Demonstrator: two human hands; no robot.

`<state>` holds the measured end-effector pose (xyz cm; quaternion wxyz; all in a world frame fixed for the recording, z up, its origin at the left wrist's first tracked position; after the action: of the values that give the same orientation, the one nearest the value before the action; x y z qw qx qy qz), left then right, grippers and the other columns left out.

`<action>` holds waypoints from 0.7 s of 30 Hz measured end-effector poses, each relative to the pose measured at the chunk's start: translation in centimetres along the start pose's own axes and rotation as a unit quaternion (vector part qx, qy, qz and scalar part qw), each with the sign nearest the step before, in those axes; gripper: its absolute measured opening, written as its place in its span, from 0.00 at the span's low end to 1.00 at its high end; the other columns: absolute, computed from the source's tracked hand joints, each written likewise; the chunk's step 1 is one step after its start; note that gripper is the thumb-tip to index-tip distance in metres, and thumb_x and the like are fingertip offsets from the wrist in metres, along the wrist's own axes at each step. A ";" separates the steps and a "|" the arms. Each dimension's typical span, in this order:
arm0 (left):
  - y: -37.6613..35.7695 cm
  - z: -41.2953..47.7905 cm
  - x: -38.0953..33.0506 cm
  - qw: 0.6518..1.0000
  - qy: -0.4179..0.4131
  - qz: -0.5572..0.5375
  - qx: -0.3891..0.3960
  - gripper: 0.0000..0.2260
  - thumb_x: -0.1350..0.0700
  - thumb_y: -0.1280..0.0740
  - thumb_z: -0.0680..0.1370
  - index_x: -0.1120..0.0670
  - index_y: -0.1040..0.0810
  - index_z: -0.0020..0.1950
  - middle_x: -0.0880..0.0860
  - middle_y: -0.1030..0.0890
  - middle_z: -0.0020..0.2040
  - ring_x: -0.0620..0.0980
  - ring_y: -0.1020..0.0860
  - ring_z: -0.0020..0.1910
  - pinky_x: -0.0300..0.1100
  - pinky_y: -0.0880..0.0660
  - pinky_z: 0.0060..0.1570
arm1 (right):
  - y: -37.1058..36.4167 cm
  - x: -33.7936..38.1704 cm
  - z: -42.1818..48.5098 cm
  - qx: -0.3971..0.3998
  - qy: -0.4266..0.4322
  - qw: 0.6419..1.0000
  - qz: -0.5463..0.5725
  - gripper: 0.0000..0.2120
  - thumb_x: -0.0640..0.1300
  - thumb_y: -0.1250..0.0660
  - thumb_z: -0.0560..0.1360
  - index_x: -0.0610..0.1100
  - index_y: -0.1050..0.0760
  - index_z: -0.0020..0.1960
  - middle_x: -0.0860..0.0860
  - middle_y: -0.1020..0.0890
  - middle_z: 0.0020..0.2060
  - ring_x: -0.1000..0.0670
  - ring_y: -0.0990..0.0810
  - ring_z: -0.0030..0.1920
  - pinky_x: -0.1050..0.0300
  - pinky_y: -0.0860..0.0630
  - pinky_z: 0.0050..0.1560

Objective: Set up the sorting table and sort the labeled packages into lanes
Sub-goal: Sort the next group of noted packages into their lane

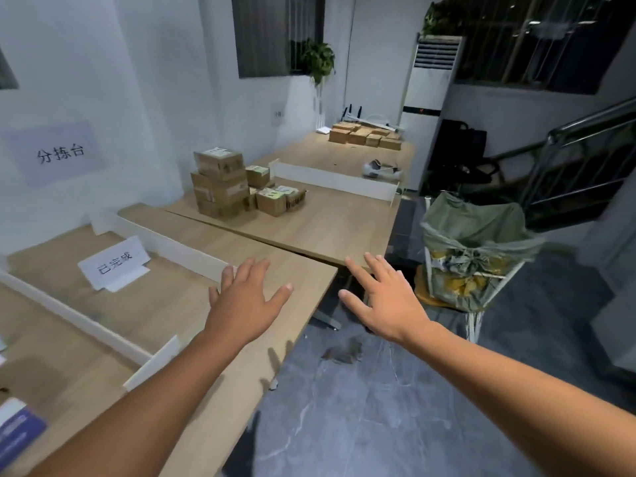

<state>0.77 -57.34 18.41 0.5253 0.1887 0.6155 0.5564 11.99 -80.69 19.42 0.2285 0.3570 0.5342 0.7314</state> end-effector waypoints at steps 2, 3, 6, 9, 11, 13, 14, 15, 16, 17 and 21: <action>-1.6 5.3 -1.1 1.000 0.000 -0.013 -0.004 0.34 0.28 0.46 0.77 0.42 0.40 0.80 0.45 0.41 0.81 0.54 0.46 0.80 0.63 0.44 0.75 | -0.5 -2.3 4.6 0.006 -0.001 1.000 -0.002 0.37 0.76 0.58 0.74 0.64 0.52 0.81 0.50 0.49 0.82 0.47 0.54 0.82 0.40 0.52 0.79; -2.2 7.9 -1.7 1.000 0.001 -0.025 -0.007 0.33 0.29 0.45 0.78 0.43 0.39 0.79 0.46 0.40 0.81 0.54 0.45 0.79 0.62 0.43 0.75 | -0.6 -3.5 6.8 0.014 -0.001 1.000 -0.003 0.38 0.76 0.59 0.74 0.64 0.53 0.81 0.50 0.49 0.82 0.48 0.54 0.82 0.41 0.52 0.79; -3.3 14.8 -4.1 0.997 -0.005 -0.061 -0.039 0.31 0.31 0.43 0.79 0.46 0.34 0.78 0.48 0.35 0.79 0.54 0.41 0.77 0.58 0.39 0.74 | -0.2 -6.5 13.0 0.037 0.005 0.999 0.010 0.37 0.76 0.57 0.75 0.64 0.53 0.81 0.49 0.47 0.82 0.47 0.52 0.82 0.42 0.51 0.79; -4.6 21.6 -7.0 0.998 -0.013 -0.046 -0.047 0.31 0.33 0.42 0.79 0.48 0.33 0.77 0.50 0.33 0.78 0.55 0.39 0.77 0.57 0.36 0.72 | 1.3 -9.6 18.6 0.033 0.012 0.999 0.030 0.35 0.73 0.55 0.77 0.64 0.53 0.81 0.49 0.46 0.82 0.47 0.50 0.81 0.42 0.49 0.80; -6.1 26.0 -8.8 0.998 -0.016 -0.032 -0.043 0.31 0.33 0.43 0.79 0.47 0.34 0.77 0.50 0.33 0.77 0.54 0.38 0.76 0.57 0.35 0.72 | 2.0 -12.0 22.5 0.030 0.020 0.999 0.038 0.35 0.74 0.55 0.77 0.64 0.54 0.81 0.49 0.47 0.82 0.47 0.51 0.81 0.45 0.50 0.80; -7.9 30.3 -10.3 0.999 -0.013 -0.019 -0.045 0.31 0.31 0.45 0.79 0.46 0.34 0.77 0.49 0.32 0.77 0.53 0.38 0.76 0.59 0.35 0.71 | 2.2 -14.6 26.9 0.029 0.027 0.998 0.044 0.35 0.75 0.56 0.77 0.65 0.56 0.81 0.51 0.49 0.82 0.48 0.53 0.82 0.47 0.51 0.80; -8.9 32.5 -10.8 0.999 -0.008 -0.013 -0.047 0.32 0.30 0.46 0.79 0.46 0.35 0.78 0.49 0.33 0.77 0.53 0.38 0.76 0.59 0.35 0.71 | 1.9 -16.0 29.1 0.031 0.029 0.998 0.051 0.35 0.75 0.56 0.77 0.65 0.56 0.81 0.51 0.49 0.82 0.49 0.53 0.82 0.48 0.51 0.80; -10.0 34.6 -11.2 0.999 -0.001 -0.006 -0.046 0.32 0.30 0.46 0.79 0.46 0.35 0.78 0.49 0.33 0.78 0.53 0.38 0.77 0.60 0.35 0.71 | 1.5 -17.5 31.4 0.033 0.030 0.997 0.059 0.35 0.74 0.55 0.77 0.65 0.55 0.81 0.51 0.49 0.82 0.49 0.53 0.82 0.49 0.51 0.80; -11.3 36.7 -11.5 0.999 0.006 0.002 -0.044 0.32 0.30 0.47 0.79 0.45 0.35 0.78 0.49 0.33 0.78 0.53 0.38 0.77 0.60 0.35 0.71 | 1.0 -18.8 33.8 0.035 0.035 0.997 0.066 0.34 0.73 0.54 0.78 0.65 0.55 0.81 0.51 0.49 0.82 0.50 0.53 0.82 0.49 0.52 0.80; -12.4 38.7 -11.6 0.999 0.015 0.010 -0.043 0.32 0.30 0.47 0.79 0.45 0.36 0.78 0.49 0.34 0.78 0.54 0.39 0.77 0.61 0.35 0.72 | 0.3 -20.2 36.2 0.042 0.041 0.996 0.071 0.33 0.72 0.53 0.79 0.65 0.54 0.81 0.51 0.50 0.82 0.50 0.53 0.82 0.50 0.52 0.80; -16.2 45.9 -11.5 0.996 0.063 0.010 -0.055 0.32 0.30 0.46 0.80 0.45 0.36 0.79 0.49 0.36 0.80 0.53 0.39 0.79 0.59 0.37 0.75 | -2.2 -24.7 46.0 0.070 0.068 0.990 0.097 0.32 0.70 0.50 0.80 0.64 0.53 0.81 0.52 0.51 0.83 0.51 0.54 0.81 0.54 0.54 0.78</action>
<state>50.09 -49.41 16.96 0.4897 0.1302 0.6142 0.6050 62.97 -69.20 18.49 0.0942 0.3715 0.5616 0.7333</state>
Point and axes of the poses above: each hand's wrist, its own z-axis towards the middle knuckle, its own y-axis out of the back of the hand, x = y × z, the point moved 8 cm from there along z, towards the middle knuckle
